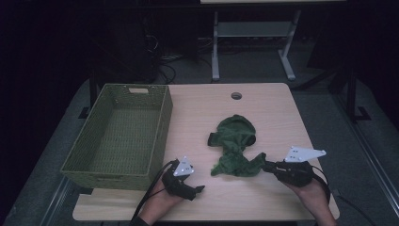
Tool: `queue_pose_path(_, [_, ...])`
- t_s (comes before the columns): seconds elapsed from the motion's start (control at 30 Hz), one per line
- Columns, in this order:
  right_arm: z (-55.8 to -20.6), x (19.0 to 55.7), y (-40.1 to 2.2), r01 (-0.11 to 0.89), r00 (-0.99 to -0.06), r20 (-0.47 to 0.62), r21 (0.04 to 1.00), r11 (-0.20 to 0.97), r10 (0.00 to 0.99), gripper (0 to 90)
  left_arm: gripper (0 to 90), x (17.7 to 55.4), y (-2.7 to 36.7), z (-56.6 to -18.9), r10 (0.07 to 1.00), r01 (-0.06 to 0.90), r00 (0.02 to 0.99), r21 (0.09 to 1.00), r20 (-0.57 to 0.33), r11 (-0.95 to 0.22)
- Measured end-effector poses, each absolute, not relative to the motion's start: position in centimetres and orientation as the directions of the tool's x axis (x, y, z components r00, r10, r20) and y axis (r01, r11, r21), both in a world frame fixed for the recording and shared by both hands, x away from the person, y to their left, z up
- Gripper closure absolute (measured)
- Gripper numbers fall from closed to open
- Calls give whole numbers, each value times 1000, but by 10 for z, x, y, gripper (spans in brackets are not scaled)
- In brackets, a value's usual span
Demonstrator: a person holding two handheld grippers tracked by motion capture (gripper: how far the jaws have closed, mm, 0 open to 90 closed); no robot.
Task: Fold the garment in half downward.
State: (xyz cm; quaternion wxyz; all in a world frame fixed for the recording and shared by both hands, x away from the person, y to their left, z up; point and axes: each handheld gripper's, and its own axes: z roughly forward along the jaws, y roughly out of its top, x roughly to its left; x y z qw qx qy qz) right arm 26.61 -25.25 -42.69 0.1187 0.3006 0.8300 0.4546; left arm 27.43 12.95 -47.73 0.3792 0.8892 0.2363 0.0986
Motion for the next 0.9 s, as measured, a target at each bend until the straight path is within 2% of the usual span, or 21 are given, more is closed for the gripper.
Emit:
queue_pose_path(0.23, [-415,272,-240,334,-826,58,851,405,561,825,152,274,129,-477,495,345,869,721,-4,-601])
queue_pose_path(0.57, [-410,287,-208,303,-860,41,843,445,508,814,152,274,129,-477,496,345,868,723,-3,-599])
queue_pose_path(0.9, [-410,302,-183,297,-862,38,845,444,505,736,152,274,129,-477,497,347,868,723,-5,-598])
